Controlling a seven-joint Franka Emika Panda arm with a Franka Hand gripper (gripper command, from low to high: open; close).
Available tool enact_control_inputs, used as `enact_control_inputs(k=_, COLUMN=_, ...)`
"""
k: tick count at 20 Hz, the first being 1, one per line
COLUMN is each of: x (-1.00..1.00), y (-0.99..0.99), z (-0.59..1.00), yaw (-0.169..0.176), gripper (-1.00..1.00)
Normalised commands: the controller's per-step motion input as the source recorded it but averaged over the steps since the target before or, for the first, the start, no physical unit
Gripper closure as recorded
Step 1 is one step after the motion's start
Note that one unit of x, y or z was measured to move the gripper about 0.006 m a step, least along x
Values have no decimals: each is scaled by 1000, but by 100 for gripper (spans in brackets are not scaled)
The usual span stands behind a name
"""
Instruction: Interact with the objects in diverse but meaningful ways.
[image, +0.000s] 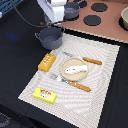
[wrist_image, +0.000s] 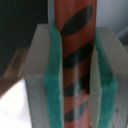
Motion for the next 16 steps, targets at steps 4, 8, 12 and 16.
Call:
enact_control_inputs(k=4, x=3, y=-472, z=116, yaw=-122, gripper=100)
enact_control_inputs(k=8, x=-14, y=-366, z=-19, yaw=-84, gripper=100)
enact_control_inputs(k=12, x=-29, y=-286, z=-136, yaw=-55, gripper=100)
enact_control_inputs(k=16, x=0, y=-115, z=-134, yaw=0, gripper=100)
